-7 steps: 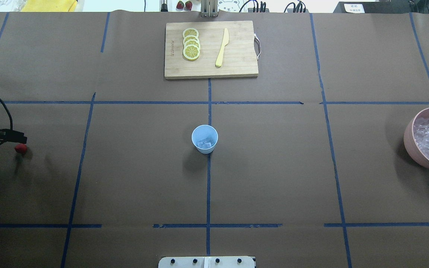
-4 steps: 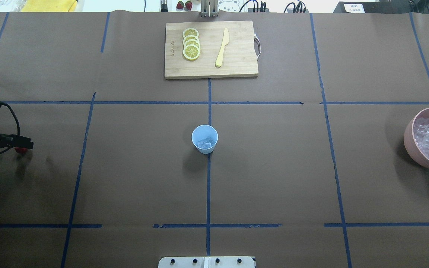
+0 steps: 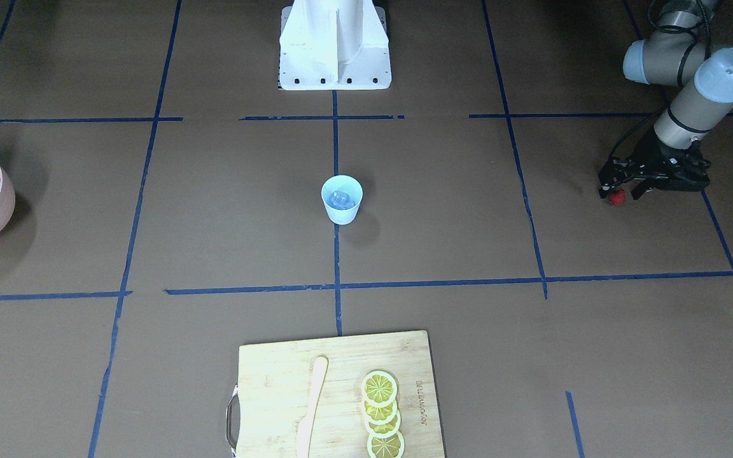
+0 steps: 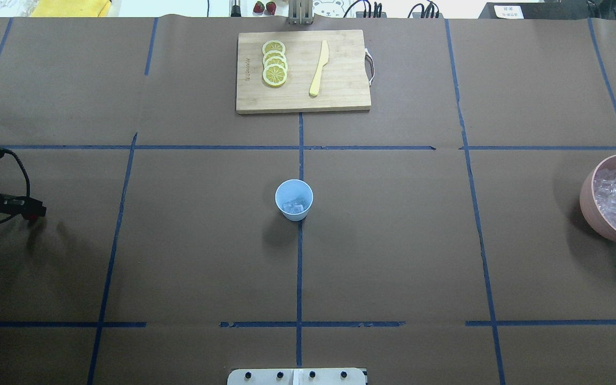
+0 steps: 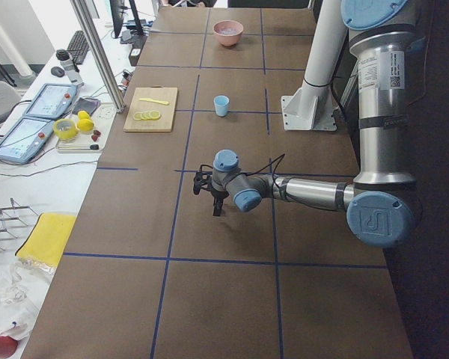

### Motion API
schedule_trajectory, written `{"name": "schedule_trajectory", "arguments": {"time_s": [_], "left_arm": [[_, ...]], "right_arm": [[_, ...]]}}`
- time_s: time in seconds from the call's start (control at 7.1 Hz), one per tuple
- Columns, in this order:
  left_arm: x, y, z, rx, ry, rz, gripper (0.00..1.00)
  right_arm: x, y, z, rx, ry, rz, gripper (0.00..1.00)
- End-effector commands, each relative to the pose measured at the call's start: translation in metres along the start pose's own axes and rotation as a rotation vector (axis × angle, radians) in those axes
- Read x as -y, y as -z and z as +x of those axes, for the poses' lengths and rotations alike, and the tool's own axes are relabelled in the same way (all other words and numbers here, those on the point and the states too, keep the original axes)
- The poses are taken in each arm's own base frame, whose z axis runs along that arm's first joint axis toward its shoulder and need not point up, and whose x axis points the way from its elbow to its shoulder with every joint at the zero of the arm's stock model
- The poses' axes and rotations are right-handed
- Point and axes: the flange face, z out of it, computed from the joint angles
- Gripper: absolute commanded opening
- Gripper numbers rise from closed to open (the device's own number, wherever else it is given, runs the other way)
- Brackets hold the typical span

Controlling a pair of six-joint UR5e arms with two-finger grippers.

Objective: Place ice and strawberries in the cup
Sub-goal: 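Lower the left gripper onto the red strawberry and close on it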

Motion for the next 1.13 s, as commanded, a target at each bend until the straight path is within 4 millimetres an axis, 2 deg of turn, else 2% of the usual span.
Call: {"name": "schedule_trajectory", "arguments": {"time_s": [0.0, 0.28, 0.56, 0.7, 0.99], "left_arm": [[0.000, 0.000, 0.001, -0.001, -0.007, 0.000, 0.05], [0.001, 0.006, 0.004, -0.008, -0.013, 0.008, 0.00], [0.004, 0.019, 0.013, -0.031, -0.021, 0.023, 0.00], [0.006, 0.025, 0.019, -0.042, -0.027, 0.032, 0.00], [0.011, 0.049, 0.041, -0.069, -0.042, 0.058, 0.00]], "right_arm": [[0.000, 0.001, -0.001, 0.001, 0.000, 0.002, 1.00], [0.001, 0.001, -0.001, 0.000, 0.001, 0.003, 1.00], [0.001, 0.001, -0.001, 0.000, 0.001, 0.003, 1.00], [0.001, 0.002, -0.001, 0.000, 0.000, 0.004, 1.00], [0.002, 0.002, -0.002, 0.008, 0.000, 0.008, 1.00]]}}
